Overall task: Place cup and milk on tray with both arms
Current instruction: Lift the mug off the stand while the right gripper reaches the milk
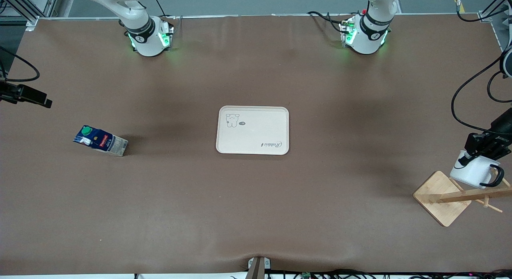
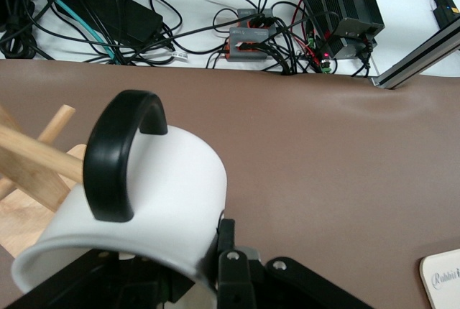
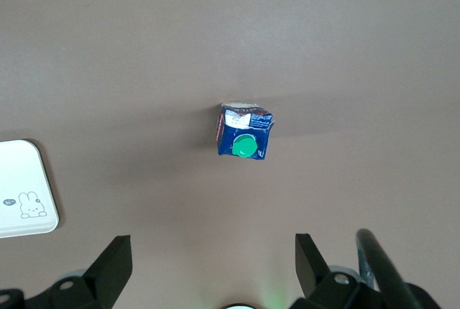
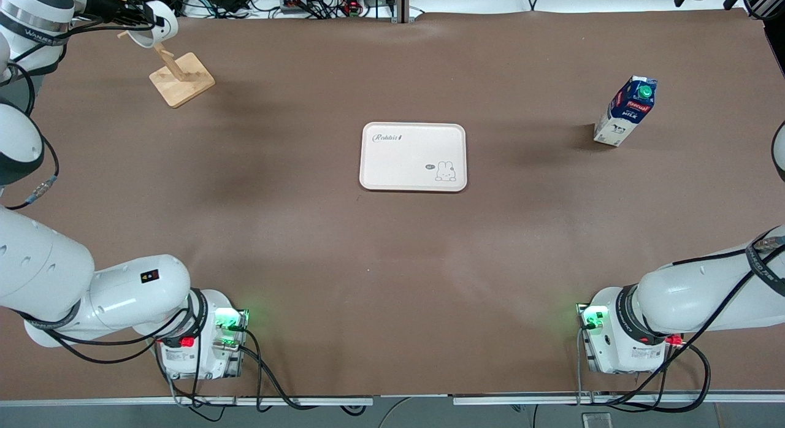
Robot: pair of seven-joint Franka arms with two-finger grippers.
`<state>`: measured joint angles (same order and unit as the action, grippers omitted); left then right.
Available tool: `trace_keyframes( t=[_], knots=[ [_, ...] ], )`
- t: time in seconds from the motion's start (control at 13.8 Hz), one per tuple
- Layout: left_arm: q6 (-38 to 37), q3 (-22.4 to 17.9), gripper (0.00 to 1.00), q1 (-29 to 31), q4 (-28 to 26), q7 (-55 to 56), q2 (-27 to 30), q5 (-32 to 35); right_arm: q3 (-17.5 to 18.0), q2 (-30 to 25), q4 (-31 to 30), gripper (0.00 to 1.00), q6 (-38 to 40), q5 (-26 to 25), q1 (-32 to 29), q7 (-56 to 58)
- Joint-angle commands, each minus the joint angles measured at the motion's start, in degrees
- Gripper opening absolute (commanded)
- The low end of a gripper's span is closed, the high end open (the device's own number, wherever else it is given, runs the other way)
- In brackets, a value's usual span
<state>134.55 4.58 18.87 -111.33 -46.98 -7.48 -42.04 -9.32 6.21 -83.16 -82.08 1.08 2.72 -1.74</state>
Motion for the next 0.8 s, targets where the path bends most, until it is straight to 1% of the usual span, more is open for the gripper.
trace_keyframes(
  t=[0.0,0.22,0.36,0.43,0.65,0.72],
  knots=[
    [-0.43,0.60,0.00,0.64,-3.87,2.23,3.95,-0.59,0.18,0.29,0.81,1.00,-0.01,-0.29,-0.09,-0.02],
    [-0.77,0.69,0.00,0.55,-5.82,6.18,6.15,-0.50,0.18,2.23,0.81,1.00,-0.10,-0.12,0.09,-0.19],
    [-3.31,0.78,0.00,0.55,-6.17,9.00,6.60,-0.41,0.18,2.40,0.81,1.00,-0.54,-0.55,0.09,-0.10],
    [-3.76,0.78,0.00,0.46,-6.18,9.79,6.60,-0.41,0.26,2.49,0.90,1.00,-1.93,-0.21,0.00,-0.19],
    [-3.94,2.97,0.00,0.46,-6.26,13.38,6.95,-0.24,0.26,2.93,0.81,1.00,-4.66,-0.03,0.35,-0.19],
    [-3.94,3.76,0.00,0.38,-6.09,15.14,7.38,1.59,0.35,2.93,0.81,1.00,-4.93,0.14,0.53,-0.28]
  ],
)
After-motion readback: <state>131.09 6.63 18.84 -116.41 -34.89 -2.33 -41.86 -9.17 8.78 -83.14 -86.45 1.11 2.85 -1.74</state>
